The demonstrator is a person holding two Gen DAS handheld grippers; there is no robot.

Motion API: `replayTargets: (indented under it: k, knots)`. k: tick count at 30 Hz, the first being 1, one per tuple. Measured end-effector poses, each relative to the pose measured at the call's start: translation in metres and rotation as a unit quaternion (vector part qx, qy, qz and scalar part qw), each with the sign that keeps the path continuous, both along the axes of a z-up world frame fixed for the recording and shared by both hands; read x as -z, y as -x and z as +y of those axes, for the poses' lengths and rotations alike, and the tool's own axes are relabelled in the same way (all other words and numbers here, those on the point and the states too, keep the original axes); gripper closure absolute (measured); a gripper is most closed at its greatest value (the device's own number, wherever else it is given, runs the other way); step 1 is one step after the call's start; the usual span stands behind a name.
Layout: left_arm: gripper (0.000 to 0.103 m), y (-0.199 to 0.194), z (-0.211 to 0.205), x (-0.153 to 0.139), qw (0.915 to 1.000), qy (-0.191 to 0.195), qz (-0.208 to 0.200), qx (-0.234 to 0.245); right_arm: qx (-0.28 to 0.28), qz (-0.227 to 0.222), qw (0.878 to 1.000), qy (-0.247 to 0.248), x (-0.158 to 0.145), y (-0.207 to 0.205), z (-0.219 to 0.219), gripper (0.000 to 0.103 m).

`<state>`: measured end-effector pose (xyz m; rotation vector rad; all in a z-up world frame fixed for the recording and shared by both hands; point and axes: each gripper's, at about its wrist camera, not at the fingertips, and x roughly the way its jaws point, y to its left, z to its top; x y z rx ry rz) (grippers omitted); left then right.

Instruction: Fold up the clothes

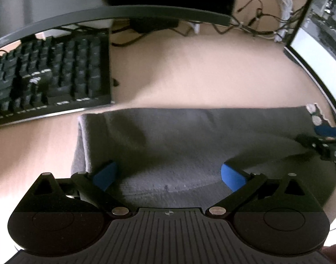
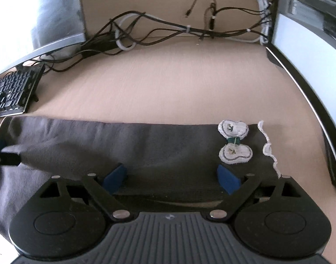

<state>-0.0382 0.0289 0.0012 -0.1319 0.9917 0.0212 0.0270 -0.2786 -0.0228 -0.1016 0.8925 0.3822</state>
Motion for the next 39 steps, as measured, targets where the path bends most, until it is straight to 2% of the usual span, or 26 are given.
replayTargets:
  k: [3,9,14,17,21,27,31,35,39]
  knots:
    - [0.0,-0.002,0.008,0.002,0.9998,-0.012,-0.003,0.013,-0.006,-0.006,1.0,0.005,0.001,0.005,0.01,0.009]
    - [0.0,0.001,0.012,-0.001,0.9994,-0.004,-0.003,0.033,0.022,-0.011,1.0,0.015,0.002,0.005,0.013,0.006]
    - [0.0,0.009,0.012,-0.002,0.9991,-0.006,-0.004,0.043,0.084,-0.008,0.996,0.025,-0.001,0.008,0.006,0.004]
    - [0.0,0.013,0.012,-0.006,0.999,-0.007,-0.013,0.042,0.13,-0.011,0.991,0.002,-0.011,0.02,-0.006,0.004]
    - [0.0,0.025,0.008,-0.026,0.9984,-0.02,-0.05,0.019,0.14,-0.026,0.989,-0.04,-0.036,0.044,-0.012,0.003]
    - [0.0,0.071,-0.012,-0.065,0.9958,-0.019,-0.087,-0.021,0.134,-0.022,0.984,-0.111,-0.066,0.086,-0.02,0.0]
    - [0.0,0.113,-0.046,-0.08,0.9956,-0.025,-0.081,-0.041,0.113,-0.025,0.988,-0.105,-0.078,0.125,-0.023,0.0]
    - [0.0,0.155,-0.085,-0.094,0.993,-0.049,-0.084,-0.067,0.077,-0.067,0.99,-0.099,-0.093,0.173,-0.03,0.0]
    - [0.0,0.197,-0.118,-0.109,0.9891,-0.061,-0.104,-0.084,0.091,-0.118,0.984,-0.094,-0.102,0.222,-0.039,0.0]
